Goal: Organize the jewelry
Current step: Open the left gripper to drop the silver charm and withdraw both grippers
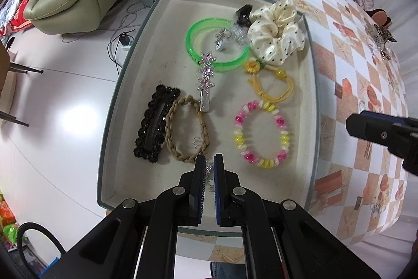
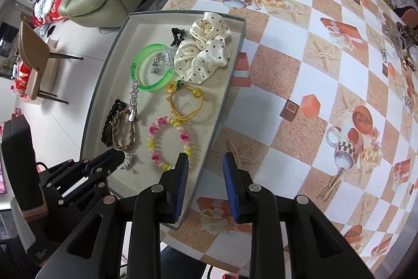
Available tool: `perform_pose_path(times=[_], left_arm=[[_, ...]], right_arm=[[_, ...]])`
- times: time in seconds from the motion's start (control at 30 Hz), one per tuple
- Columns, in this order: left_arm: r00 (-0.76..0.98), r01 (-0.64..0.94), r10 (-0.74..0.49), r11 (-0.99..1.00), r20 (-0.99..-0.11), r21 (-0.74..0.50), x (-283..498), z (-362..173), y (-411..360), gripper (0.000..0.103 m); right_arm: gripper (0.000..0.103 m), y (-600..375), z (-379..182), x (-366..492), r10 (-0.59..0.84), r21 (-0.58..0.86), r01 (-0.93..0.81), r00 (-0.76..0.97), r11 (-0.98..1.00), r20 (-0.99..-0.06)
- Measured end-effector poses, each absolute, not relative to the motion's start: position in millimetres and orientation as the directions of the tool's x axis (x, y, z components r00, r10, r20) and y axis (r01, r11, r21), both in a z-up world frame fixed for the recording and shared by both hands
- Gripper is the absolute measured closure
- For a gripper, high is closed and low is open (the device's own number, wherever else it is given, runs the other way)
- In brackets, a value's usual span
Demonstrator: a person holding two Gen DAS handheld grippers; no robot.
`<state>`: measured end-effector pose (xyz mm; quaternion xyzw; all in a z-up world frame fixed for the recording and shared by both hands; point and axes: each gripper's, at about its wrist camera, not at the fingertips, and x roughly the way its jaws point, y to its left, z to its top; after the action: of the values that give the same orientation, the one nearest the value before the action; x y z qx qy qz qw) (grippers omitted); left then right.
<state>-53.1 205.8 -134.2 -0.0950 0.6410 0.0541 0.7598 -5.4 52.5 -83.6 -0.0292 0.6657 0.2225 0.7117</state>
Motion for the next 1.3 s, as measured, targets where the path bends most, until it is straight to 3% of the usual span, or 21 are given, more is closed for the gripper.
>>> perform_pose_path(times=[0.03, 0.07, 0.4, 0.6, 0.87, 1.13, 1.2, 1.23, 1.3], left_arm=[[0.171, -0.205, -0.034, 0.976, -0.985, -0.069, -52, -133, 206, 0.022], [0.175, -0.215, -0.006, 0.976, -0.985, -0.044, -52, -131, 206, 0.001], [0.211, -0.211, 0.064, 0.977, -0.975, 0.018, -42, -120, 199, 0.000], [0.207, -0.225, 0.088, 0.974, -0.974, 0.040, -44, -102, 200, 0.000], [0.223, -0.229, 0.103, 0.972, -0.969, 0.051, -53, -70, 207, 0.000], [0.246, -0.254, 0.088, 0.967, -0.965, 0.023, -59, -38, 213, 0.000], [0.260, -0.253, 0.092, 0.967, -0.961, 0.024, -61, -31, 213, 0.000], [0.264, -0.251, 0.096, 0.968, -0.960, 0.027, -61, -28, 213, 0.000], [0.271, -0.249, 0.098, 0.968, -0.958, 0.029, -61, -22, 213, 0.000]], right_arm=[[0.073, 51, -83, -6, 0.279, 0.256, -0.352, 0.015, 0.901, -0.960], [0.073, 49, -83, -6, 0.279, 0.256, -0.348, 0.016, 0.902, -0.960], [0.072, 39, -77, -4, 0.268, 0.244, -0.332, 0.026, 0.911, -0.963], [0.055, 45, -66, -6, 0.269, 0.241, -0.362, 0.030, 0.901, -0.963], [0.024, 61, -35, -11, 0.272, 0.219, -0.438, 0.062, 0.872, -0.960], [0.015, 68, -1, -10, 0.259, 0.172, -0.483, 0.117, 0.858, -0.959], [0.010, 69, 7, -10, 0.257, 0.163, -0.493, 0.129, 0.854, -0.958], [0.002, 69, 10, -10, 0.259, 0.161, -0.496, 0.135, 0.853, -0.956], [0.000, 69, 19, -11, 0.271, 0.161, -0.501, 0.155, 0.850, -0.950]])
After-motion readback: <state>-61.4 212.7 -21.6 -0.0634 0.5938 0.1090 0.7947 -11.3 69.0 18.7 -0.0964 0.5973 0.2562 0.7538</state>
